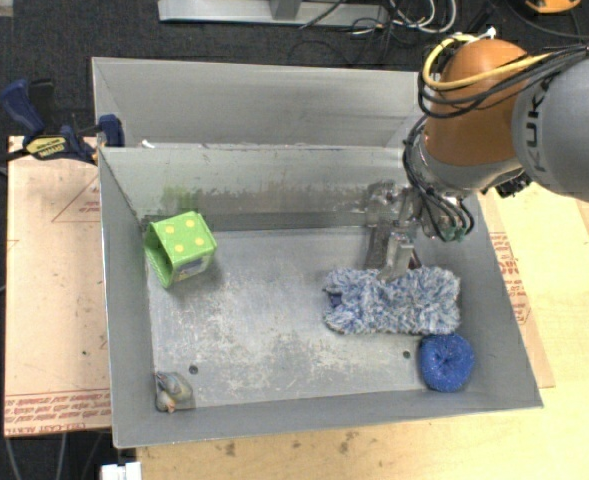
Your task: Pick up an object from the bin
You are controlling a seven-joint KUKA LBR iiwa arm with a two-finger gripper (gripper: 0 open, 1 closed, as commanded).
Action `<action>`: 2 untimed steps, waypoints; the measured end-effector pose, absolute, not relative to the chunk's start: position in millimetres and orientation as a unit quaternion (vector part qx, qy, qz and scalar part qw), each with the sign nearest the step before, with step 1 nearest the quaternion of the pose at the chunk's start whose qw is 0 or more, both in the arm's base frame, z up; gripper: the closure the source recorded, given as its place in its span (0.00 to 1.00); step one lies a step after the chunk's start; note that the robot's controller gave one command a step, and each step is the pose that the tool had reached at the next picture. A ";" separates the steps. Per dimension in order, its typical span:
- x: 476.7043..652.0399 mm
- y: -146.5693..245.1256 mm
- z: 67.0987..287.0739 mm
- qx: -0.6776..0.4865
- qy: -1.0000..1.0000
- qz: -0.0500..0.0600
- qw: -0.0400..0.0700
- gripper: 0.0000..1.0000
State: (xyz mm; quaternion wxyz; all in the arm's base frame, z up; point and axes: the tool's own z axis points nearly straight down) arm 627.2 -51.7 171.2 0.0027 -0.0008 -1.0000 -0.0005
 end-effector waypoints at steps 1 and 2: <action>628.5 -51.6 176.3 0.000 -1.000 0.000 -0.001 0.00; 618.8 -63.1 151.5 0.026 -1.000 0.000 -0.005 0.00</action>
Offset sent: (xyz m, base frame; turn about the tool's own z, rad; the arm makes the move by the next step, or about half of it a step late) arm -0.0275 -0.0324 -0.0619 -0.1234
